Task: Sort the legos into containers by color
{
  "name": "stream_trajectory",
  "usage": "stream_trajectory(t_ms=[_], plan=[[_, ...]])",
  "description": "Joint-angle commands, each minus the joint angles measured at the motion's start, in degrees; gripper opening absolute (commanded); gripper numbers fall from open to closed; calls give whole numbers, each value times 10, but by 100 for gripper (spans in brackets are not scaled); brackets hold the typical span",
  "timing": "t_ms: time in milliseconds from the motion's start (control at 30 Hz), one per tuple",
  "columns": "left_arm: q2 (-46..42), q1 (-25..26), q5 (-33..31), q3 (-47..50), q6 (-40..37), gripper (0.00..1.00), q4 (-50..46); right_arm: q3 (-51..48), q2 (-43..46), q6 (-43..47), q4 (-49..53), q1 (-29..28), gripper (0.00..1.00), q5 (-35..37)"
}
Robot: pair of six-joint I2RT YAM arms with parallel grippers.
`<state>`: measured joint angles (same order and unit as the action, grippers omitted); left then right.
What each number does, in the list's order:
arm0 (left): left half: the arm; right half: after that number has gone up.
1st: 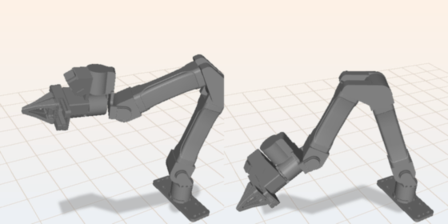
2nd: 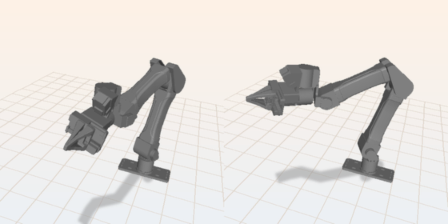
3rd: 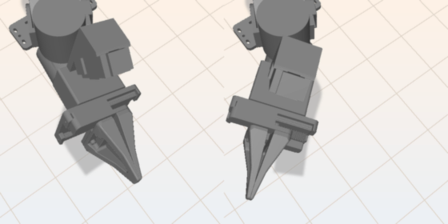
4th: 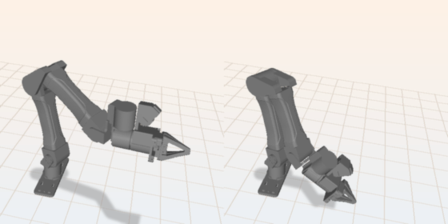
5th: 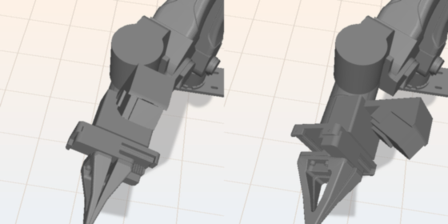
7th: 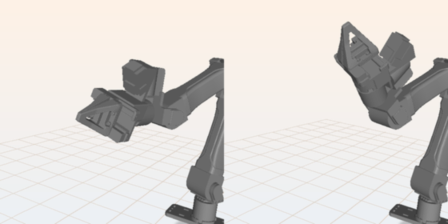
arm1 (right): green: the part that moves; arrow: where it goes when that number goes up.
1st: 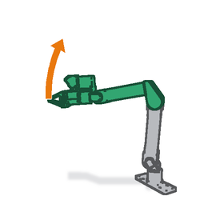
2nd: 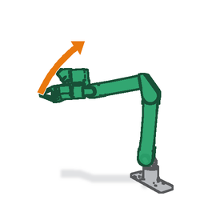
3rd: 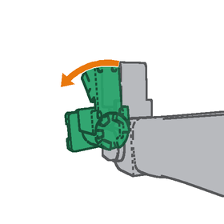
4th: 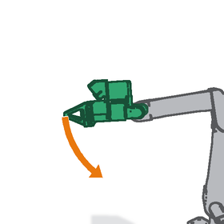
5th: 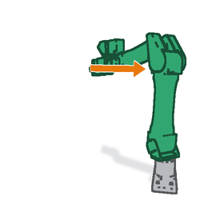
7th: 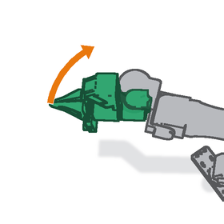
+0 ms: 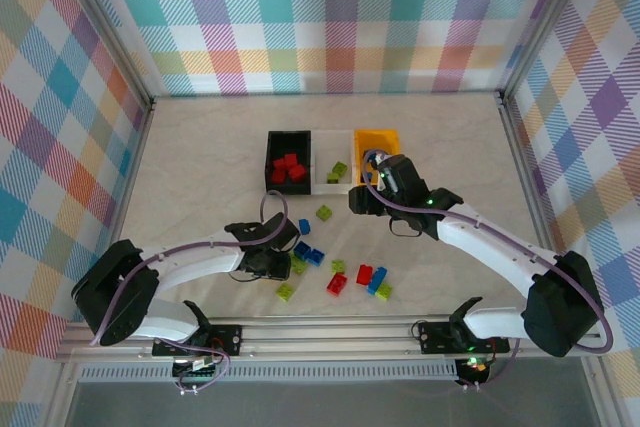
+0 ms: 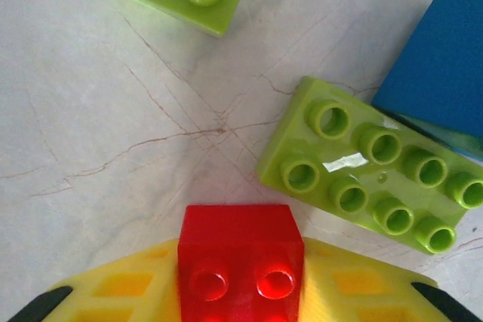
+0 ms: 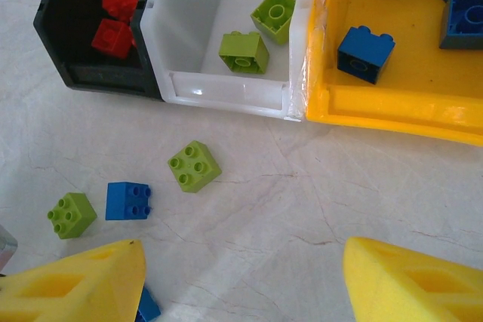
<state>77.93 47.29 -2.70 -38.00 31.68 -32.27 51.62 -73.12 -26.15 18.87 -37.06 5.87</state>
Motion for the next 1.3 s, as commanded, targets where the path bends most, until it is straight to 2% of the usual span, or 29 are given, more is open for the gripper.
stream_trajectory(t_ms=[0,100,200,533,833,900,1000,1033,1133,1267], plan=[[-28,5,-23,-37,-5,35,-35,-1,8,-2,-11,5,70,5],[-47,-11,-34,-79,-14,34,-55,-2,11,-2,-9,5,70,5],[-31,-48,-36,-142,-31,33,-57,-5,16,-3,-9,5,70,5],[194,-180,-44,-411,-80,30,-43,-10,19,1,-2,7,70,7],[364,-210,-62,-590,-78,30,-84,-16,25,2,-3,8,71,5],[383,-213,-56,-613,-74,37,-88,-18,26,2,-4,8,72,5],[390,-214,-40,-625,-66,57,-83,-22,27,6,-7,8,73,-4],[386,-215,-34,-621,-63,61,-78,-22,27,9,-8,7,73,-8],[360,-214,-23,-606,-58,68,-65,-23,26,14,-11,6,73,-27],[294,-213,6,-555,-48,73,-42,-17,16,26,-11,-17,73,-44]])
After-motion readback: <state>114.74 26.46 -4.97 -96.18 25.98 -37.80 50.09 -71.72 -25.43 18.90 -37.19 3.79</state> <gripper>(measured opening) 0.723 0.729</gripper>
